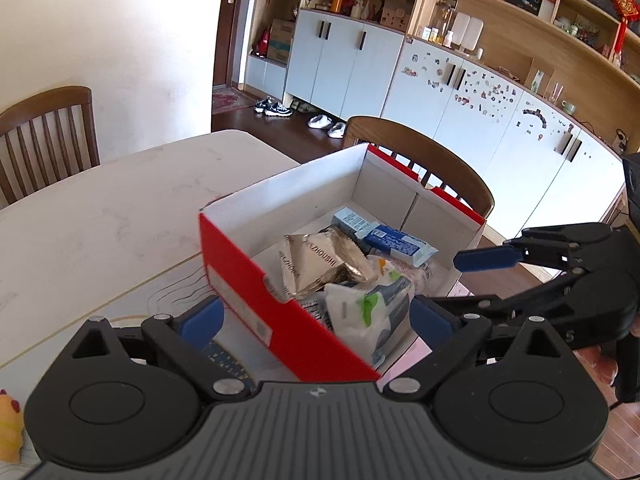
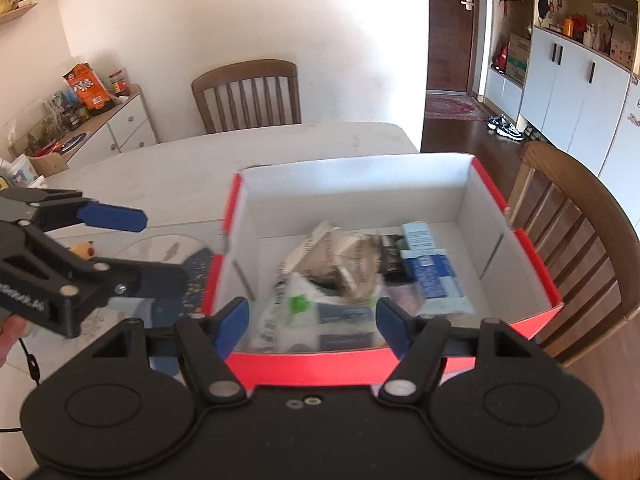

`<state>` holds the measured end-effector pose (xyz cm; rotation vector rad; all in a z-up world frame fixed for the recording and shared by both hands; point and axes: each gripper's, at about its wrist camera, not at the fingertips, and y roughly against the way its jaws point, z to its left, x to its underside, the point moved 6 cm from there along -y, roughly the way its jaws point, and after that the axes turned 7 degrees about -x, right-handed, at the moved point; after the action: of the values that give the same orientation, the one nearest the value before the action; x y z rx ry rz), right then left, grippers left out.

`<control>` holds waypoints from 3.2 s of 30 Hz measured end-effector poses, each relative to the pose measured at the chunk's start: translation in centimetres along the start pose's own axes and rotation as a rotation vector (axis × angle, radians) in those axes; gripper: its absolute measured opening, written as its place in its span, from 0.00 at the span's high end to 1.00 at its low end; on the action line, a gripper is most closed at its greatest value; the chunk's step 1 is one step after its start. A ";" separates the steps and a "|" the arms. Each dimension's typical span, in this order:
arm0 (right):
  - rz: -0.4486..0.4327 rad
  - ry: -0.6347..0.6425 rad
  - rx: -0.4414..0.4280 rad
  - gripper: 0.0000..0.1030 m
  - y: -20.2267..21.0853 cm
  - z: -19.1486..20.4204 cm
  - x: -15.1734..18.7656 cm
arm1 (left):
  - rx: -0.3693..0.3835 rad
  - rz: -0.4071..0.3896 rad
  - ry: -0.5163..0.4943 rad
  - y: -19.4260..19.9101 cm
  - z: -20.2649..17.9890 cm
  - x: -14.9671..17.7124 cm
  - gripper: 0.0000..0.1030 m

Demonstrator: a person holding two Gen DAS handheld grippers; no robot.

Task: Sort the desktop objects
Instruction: 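Move both open tools back from the red box to the table items, then grasp the yellow cat toy with the left tool while the right tool grasps the white USB cable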

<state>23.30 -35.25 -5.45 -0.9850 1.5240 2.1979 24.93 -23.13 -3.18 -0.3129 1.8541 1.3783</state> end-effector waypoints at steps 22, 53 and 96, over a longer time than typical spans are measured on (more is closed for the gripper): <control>0.016 0.091 -0.067 0.32 -4.1 17.2 1.5 | -0.090 -0.052 0.130 7.5 12.6 4.3 0.03; 0.094 0.156 -0.067 0.32 -14.0 31.1 6.1 | -0.319 0.003 0.181 6.2 26.9 10.8 0.03; 0.135 0.220 -0.069 0.86 -19.6 32.1 6.0 | -0.255 0.065 0.048 1.1 27.7 14.4 0.43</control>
<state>18.58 0.76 -16.73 -1.2146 1.6625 2.3121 27.00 5.61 -15.40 -0.4213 1.7407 1.6690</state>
